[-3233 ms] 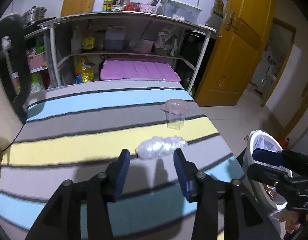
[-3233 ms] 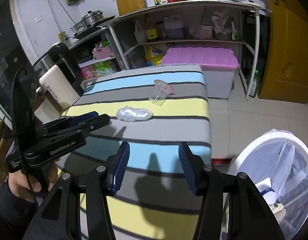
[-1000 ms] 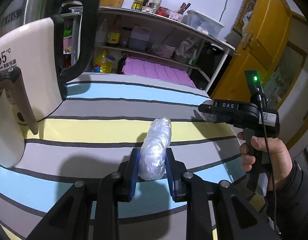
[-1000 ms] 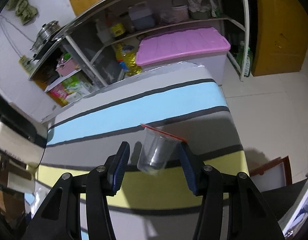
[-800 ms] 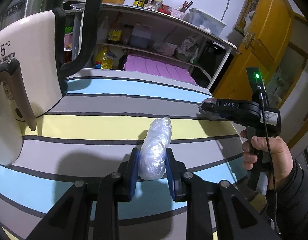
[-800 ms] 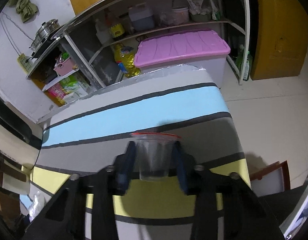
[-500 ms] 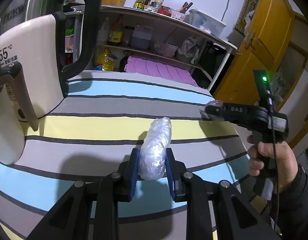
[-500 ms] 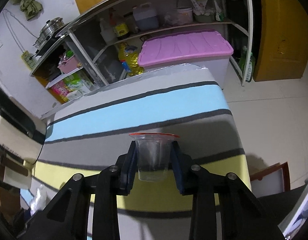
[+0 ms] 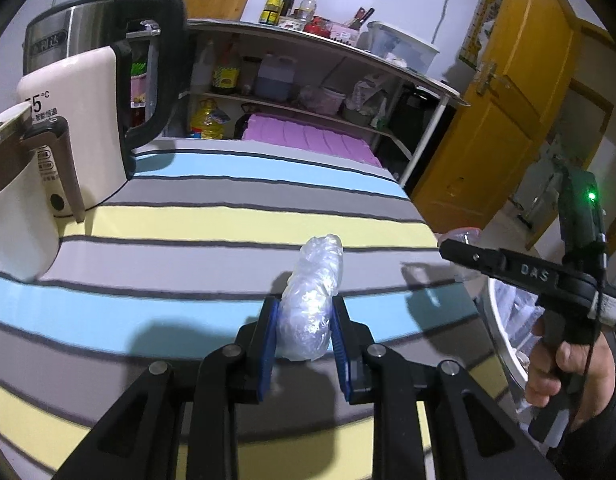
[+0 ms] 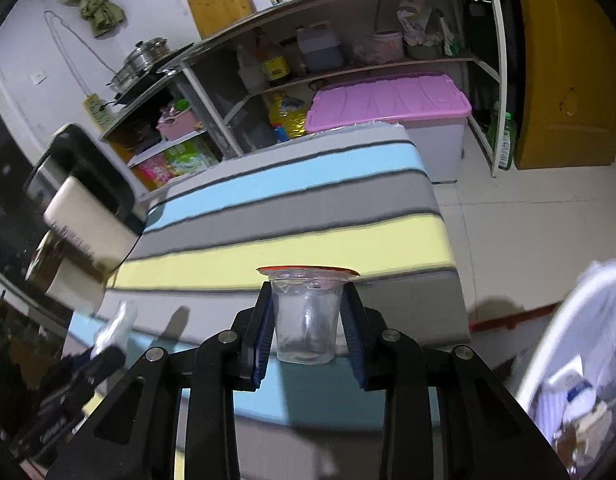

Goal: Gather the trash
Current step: 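Carry the clear cup and foam wrap over the white bin with both tools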

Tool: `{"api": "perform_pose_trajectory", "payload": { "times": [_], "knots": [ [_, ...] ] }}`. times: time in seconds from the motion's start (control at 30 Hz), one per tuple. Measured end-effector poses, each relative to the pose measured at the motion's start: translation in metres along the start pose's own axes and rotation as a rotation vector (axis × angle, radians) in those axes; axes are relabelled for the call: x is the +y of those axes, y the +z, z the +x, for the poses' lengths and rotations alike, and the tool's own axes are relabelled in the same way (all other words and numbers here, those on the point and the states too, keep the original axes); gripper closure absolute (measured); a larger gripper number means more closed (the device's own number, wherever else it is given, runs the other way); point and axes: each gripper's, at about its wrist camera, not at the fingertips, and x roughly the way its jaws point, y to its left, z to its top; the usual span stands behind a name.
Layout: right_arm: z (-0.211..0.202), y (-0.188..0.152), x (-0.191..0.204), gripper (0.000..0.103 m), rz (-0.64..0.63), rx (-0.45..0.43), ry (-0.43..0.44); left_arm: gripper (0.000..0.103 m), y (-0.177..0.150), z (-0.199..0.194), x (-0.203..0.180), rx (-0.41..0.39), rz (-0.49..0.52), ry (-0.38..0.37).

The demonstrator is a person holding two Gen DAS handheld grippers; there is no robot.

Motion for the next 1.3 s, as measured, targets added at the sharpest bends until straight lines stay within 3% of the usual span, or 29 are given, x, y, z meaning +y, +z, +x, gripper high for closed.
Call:
{"api": "perform_pose_trajectory", "payload": {
  "times": [0.37, 0.77, 1.3],
  "knots": [
    [-0.069, -0.061, 0.002, 0.070, -0.039, -0.027, 0.032, 0.077, -0.044, -0.042, -0.037, -0.015, 0.008, 0.005],
    [-0.122, -0.119, 0.007, 0.070, -0.100, -0.066, -0.004, 0.077, -0.092, -0.068, -0.078, 0.017, 0.058, -0.015],
    [-0.152, -0.137, -0.025, 0.070, -0.048, -0.098, -0.043, 0.077, -0.091, -0.061, -0.122, 0.035, 0.121, -0.060]
  ]
}}
